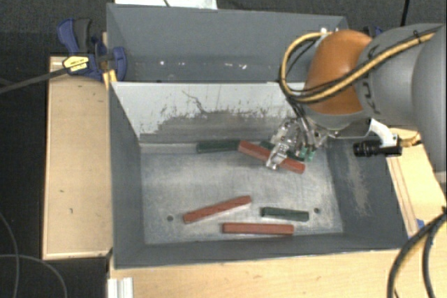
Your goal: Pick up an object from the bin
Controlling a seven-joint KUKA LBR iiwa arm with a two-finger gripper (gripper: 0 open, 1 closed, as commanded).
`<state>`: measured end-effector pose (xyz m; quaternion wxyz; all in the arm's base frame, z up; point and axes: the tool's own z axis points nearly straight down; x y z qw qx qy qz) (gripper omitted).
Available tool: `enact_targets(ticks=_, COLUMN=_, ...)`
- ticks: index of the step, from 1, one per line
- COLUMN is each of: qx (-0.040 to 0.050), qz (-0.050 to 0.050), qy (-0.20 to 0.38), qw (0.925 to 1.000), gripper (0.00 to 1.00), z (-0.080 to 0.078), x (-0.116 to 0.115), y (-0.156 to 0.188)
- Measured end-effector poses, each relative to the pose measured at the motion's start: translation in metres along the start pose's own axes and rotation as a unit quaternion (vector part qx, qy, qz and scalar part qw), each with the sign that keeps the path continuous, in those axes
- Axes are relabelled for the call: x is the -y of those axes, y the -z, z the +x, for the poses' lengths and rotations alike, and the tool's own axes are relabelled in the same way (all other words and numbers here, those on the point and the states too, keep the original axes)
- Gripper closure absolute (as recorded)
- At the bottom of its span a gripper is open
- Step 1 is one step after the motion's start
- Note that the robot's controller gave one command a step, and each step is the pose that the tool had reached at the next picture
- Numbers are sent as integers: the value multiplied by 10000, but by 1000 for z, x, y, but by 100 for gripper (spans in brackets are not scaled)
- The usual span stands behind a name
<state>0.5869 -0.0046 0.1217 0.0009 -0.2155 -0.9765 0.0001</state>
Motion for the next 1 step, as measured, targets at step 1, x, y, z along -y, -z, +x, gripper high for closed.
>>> enact_targets(ticks=1, qx=18, qz=-10, qy=6, qw=10000, gripper=100, z=-1, x=-1, y=15)
